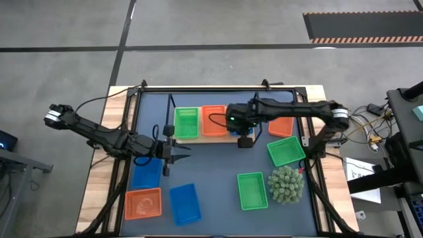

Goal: Stack baskets on shelf by color
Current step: Stack the bottom blue basket on top of the blue basket on the shelf

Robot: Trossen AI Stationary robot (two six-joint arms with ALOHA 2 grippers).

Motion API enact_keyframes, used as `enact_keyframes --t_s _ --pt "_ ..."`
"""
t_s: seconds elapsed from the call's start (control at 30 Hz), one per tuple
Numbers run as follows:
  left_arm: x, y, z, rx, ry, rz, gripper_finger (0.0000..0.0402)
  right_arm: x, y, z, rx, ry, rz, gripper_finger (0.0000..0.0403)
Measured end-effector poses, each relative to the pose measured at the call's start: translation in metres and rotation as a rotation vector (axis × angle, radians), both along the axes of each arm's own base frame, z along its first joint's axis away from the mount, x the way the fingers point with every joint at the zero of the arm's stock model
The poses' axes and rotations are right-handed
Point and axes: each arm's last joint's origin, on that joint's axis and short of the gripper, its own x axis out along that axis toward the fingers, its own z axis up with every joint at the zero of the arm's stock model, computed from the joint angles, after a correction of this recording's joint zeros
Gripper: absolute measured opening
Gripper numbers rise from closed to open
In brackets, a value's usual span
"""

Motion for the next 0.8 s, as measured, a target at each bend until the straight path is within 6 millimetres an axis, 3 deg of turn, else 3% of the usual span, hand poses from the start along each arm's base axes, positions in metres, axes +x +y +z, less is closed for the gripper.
enact_keyframes --t_s 0.17,0.47,0.8 --pt "0.001 0.000 0.001 -0.006 -0.016 0.006 0.0089 -0.018 0.040 0.018 0.009 -0.232 0.067 0.0009" --pt "0.003 -0.001 -0.002 -0.196 -0.005 0.061 0.0089 -0.072 0.109 0.009 -0.102 -0.524 0.144 0.0009" --pt "0.035 -0.017 -0.027 -0.475 0.098 0.168 0.0088 -0.111 0.138 -0.001 -0.103 -0.729 0.280 0.0009"
